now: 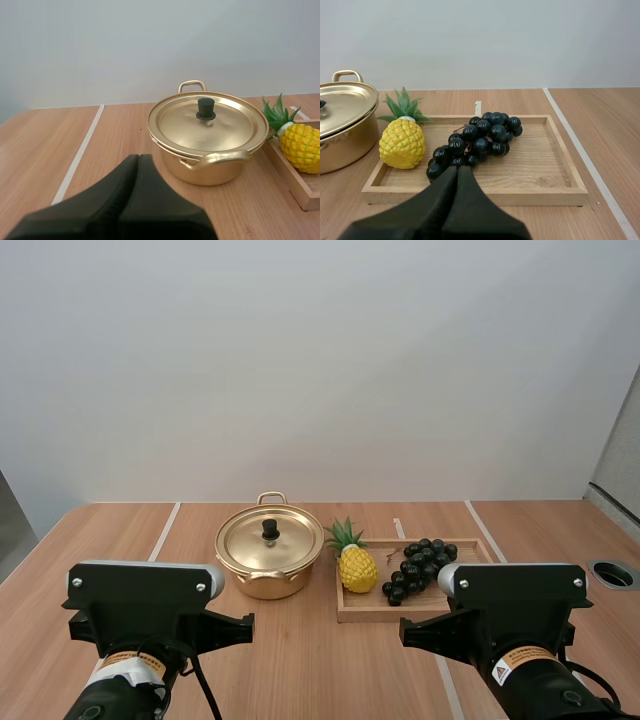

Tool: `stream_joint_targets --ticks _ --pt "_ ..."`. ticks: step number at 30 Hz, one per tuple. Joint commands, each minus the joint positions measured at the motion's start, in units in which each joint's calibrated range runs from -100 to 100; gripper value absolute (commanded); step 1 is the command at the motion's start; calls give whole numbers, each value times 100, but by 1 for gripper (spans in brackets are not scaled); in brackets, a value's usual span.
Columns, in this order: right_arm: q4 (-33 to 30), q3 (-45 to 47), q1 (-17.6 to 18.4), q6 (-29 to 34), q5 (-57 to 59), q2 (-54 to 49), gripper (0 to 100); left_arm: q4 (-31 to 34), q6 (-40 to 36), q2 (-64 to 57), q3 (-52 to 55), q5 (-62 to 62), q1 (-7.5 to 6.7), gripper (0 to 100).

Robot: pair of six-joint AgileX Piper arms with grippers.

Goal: Open the pot, put the grape inside, and close it

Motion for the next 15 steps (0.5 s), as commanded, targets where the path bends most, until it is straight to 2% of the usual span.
stream_joint_targets --ticks 1,11,15 --pt "-68 0 -18 -41 -16 -35 0 -126 2 -20 9 -186 19 0" --pt "1 0 -18 -41 -34 -35 0 -126 2 -20 9 -204 19 0" --pt "39 0 -18 -41 -492 -35 0 -30 13 -20 9 -421 19 0"
